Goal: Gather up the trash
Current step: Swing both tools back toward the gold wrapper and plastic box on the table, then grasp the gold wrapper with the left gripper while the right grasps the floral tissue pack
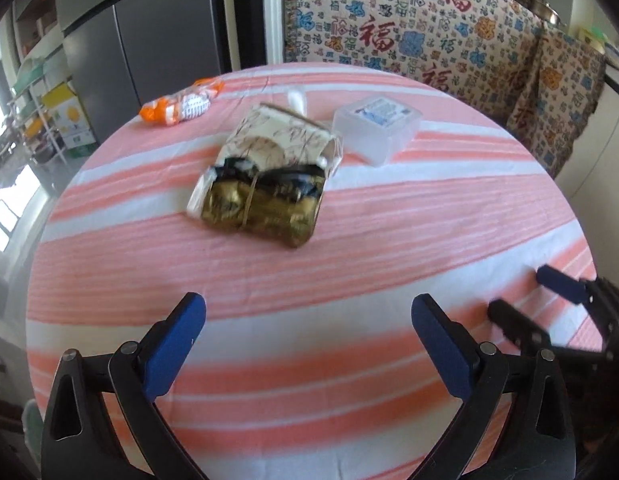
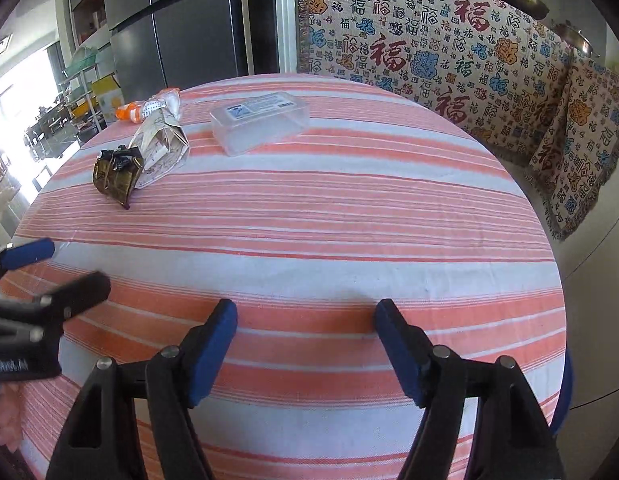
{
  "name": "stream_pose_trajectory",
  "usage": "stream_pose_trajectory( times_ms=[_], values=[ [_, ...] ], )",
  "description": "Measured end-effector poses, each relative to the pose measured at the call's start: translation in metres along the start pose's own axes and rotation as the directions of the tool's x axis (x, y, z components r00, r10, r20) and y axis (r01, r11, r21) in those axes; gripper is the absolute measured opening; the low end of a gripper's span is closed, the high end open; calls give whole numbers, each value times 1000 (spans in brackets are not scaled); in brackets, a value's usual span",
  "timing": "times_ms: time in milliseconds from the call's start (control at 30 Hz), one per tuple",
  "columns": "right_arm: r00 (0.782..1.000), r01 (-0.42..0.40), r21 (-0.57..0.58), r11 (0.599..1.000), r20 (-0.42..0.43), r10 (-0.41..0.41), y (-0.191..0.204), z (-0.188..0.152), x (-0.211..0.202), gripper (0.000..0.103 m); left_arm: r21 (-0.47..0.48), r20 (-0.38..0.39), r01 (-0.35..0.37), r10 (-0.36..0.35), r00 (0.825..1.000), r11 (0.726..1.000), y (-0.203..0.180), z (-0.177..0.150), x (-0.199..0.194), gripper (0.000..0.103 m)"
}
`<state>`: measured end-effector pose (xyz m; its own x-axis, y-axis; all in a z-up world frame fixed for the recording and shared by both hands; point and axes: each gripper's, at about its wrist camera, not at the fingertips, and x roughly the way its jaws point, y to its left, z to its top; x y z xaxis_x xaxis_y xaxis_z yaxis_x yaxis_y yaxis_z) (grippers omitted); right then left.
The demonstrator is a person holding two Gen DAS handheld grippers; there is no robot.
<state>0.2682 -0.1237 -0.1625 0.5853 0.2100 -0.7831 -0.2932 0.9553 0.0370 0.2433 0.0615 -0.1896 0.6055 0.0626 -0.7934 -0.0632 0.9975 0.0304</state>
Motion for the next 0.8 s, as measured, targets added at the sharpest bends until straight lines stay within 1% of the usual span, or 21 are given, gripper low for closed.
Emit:
stream_pose_trajectory(
  times_ms=[100, 200, 267, 300, 367, 433, 467, 500, 533, 600, 633, 700, 733, 800],
  values=[
    [1000, 0, 0, 1000, 0, 0, 0, 0, 0, 74, -6, -9, -48, 48, 999, 999, -5, 24, 28, 102],
    [1000, -1, 1, 1000, 0, 1, 0, 0, 0, 74, -85, -25, -93, 91, 996, 992, 15, 31, 38, 102],
    [1000, -1, 1, 1000, -1, 1, 1, 0, 1, 74, -137, -20, -95, 93, 995, 986, 37, 25, 28, 102],
    [1000, -1, 1, 1000, -1, 1, 1, 0, 1, 74, -148, -25, -104, 101, 995, 983, 50, 20, 22, 102],
    [1000, -2, 1, 1000, -1, 2, 1, 0, 1, 74, -145, -35, -140, 137, 990, 979, 72, 7, 11, 102],
    [1000, -2, 1, 1000, -1, 2, 0, 0, 1, 74, -146, -50, -193, 187, 981, 970, 95, -6, 0, 102],
    [1000, -1, 1, 1000, -1, 1, 1, 0, 1, 74, -157, -57, -201, 194, 979, 967, 106, -11, -4, 102],
    [1000, -1, 1, 1000, -1, 1, 0, 0, 1, 74, -174, -62, -190, 182, 981, 966, 115, -16, -7, 102],
    [1000, -2, 1, 1000, -1, 2, 1, 0, 1, 74, -192, -62, -160, 151, 987, 968, 122, -20, -11, 102],
    [1000, -1, 1, 1000, -1, 1, 1, 0, 1, 74, -226, -47, -65, 55, 997, 972, 124, -22, -15, 102],
    [1000, 0, 0, 1000, -1, 0, 1, 0, 1, 74, -241, -41, -21, 12, 999, 970, 120, -20, -15, 102],
    [1000, 2, -1, 1000, -1, -2, 1, 1, 1, 74, -255, -28, 29, -37, 999, 967, 104, -12, -12, 102],
    [1000, 3, -2, 1000, -1, -3, 1, 1, 1, 74, -246, -16, 50, -56, 998, 968, 92, -5, -10, 102],
    [1000, 3, -2, 1000, -2, -3, 1, 1, 1, 74, -207, 5, 70, -71, 997, 976, 64, 9, -5, 102]
  ],
)
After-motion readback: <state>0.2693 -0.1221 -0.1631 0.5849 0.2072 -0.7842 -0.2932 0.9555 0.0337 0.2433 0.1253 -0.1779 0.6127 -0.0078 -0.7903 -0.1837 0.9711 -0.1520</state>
